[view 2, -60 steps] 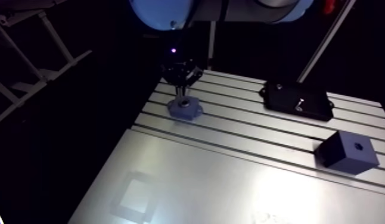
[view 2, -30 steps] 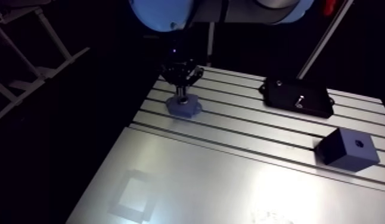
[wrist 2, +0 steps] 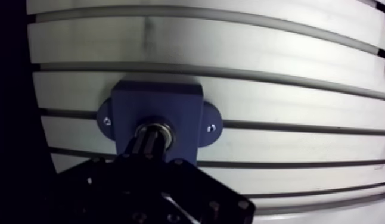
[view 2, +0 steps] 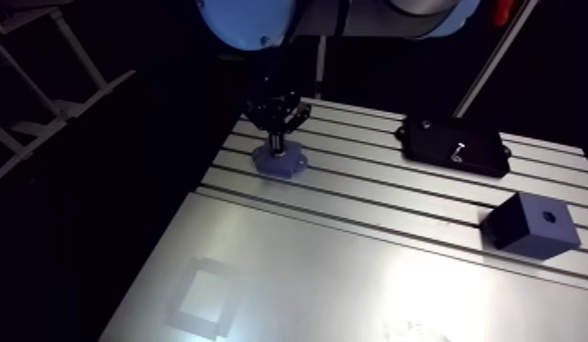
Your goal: Pick up the bearing and press it into the housing until flush.
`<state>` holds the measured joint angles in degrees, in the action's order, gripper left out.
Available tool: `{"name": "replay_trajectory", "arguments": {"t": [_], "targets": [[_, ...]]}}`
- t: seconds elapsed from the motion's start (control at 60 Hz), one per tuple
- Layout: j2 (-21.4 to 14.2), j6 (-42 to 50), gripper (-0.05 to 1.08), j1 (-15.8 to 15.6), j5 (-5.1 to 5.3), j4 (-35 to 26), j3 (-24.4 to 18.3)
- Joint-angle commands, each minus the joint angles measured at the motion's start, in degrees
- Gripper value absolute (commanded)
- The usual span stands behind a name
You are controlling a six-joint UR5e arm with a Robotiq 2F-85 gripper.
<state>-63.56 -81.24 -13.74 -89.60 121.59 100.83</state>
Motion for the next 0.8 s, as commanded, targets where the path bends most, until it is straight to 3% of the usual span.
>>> {"name": "replay_trajectory", "arguments": {"t": [0.017,0.8], "targets": [[0.1,-0.2,1.07,0.0,-0.02,0.0,0.3],[0.6,-0.3,1.07,-0.1,0.00,0.1,0.4]]}}
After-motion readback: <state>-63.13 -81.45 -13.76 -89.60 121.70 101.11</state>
